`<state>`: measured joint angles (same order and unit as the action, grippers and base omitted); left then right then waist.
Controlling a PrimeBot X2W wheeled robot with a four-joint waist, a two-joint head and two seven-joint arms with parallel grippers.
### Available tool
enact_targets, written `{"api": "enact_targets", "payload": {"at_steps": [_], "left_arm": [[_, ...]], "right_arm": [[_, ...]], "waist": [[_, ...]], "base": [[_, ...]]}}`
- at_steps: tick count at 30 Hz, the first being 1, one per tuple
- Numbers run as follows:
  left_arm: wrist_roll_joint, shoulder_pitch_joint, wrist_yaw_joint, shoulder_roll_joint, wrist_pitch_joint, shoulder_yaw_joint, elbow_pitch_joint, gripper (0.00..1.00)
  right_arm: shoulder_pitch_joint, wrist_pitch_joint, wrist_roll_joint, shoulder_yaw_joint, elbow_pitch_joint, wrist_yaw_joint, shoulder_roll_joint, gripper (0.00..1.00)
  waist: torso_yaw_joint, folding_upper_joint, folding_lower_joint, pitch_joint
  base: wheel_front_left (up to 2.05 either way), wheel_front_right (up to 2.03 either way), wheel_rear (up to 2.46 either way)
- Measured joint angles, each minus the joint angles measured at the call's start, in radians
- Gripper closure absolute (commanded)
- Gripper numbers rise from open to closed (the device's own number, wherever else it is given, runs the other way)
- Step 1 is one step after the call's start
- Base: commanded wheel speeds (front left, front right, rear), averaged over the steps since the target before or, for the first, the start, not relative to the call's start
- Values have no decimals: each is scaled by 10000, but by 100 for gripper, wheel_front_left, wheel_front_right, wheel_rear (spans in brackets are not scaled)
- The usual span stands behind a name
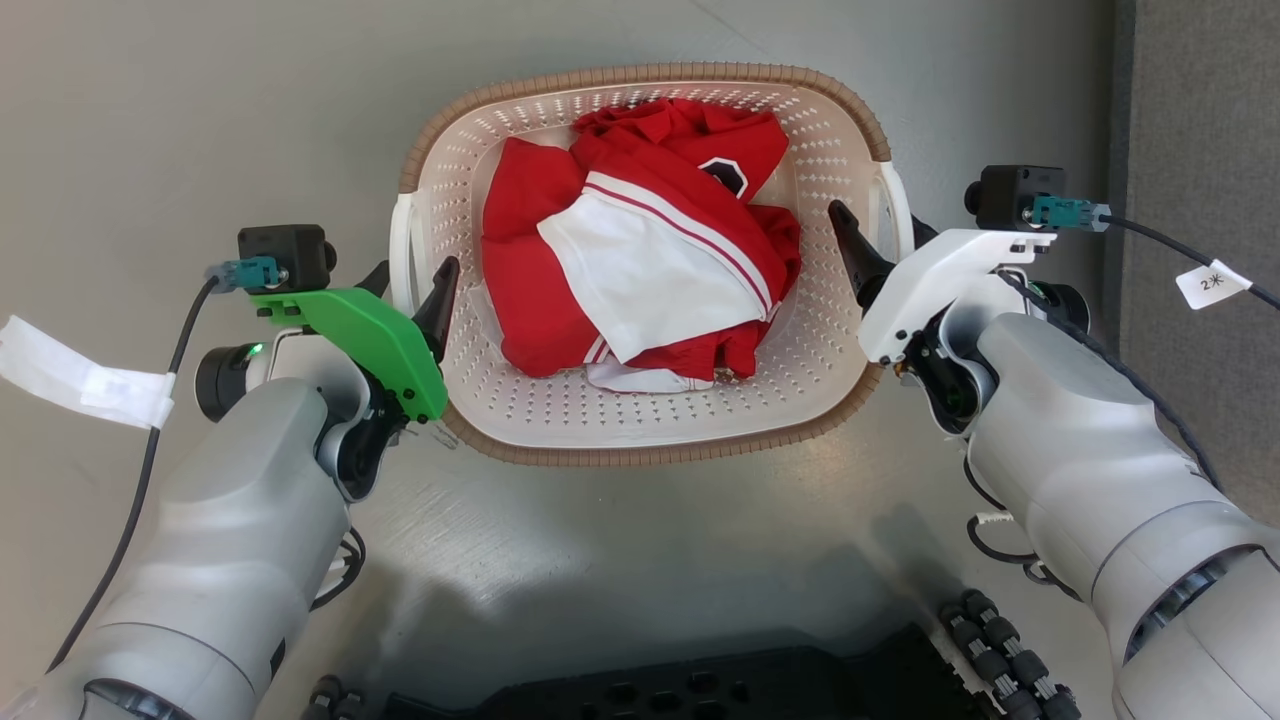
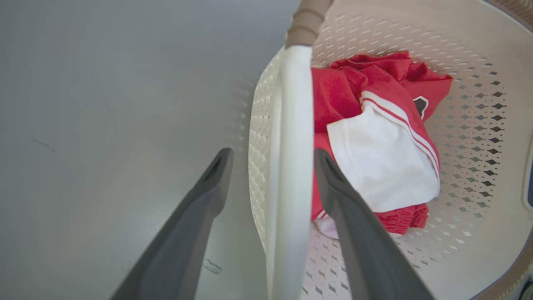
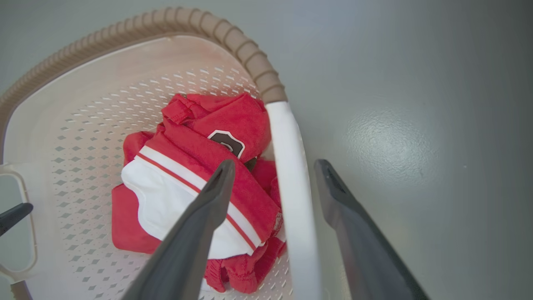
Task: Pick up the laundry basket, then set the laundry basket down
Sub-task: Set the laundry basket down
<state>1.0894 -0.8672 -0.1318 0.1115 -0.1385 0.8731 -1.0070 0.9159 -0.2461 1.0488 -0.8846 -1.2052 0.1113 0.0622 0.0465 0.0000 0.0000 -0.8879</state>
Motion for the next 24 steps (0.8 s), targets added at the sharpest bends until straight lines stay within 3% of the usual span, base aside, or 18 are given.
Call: {"api": "enact_targets", "payload": {"at_steps": [13, 24], "left_arm": [[63, -3, 0, 46, -50, 140, -224, 0], [272, 354, 0, 155, -617, 245, -155, 0]], "right_arm": [[-5, -2, 174, 40, -29, -86, -2, 0], [-200, -12, 422, 374, -201, -86, -6, 0]], "waist": [[-36, 0, 0, 303], [117, 0, 0, 1307]], "base": [[0, 0, 0], [0, 0, 0]]}}
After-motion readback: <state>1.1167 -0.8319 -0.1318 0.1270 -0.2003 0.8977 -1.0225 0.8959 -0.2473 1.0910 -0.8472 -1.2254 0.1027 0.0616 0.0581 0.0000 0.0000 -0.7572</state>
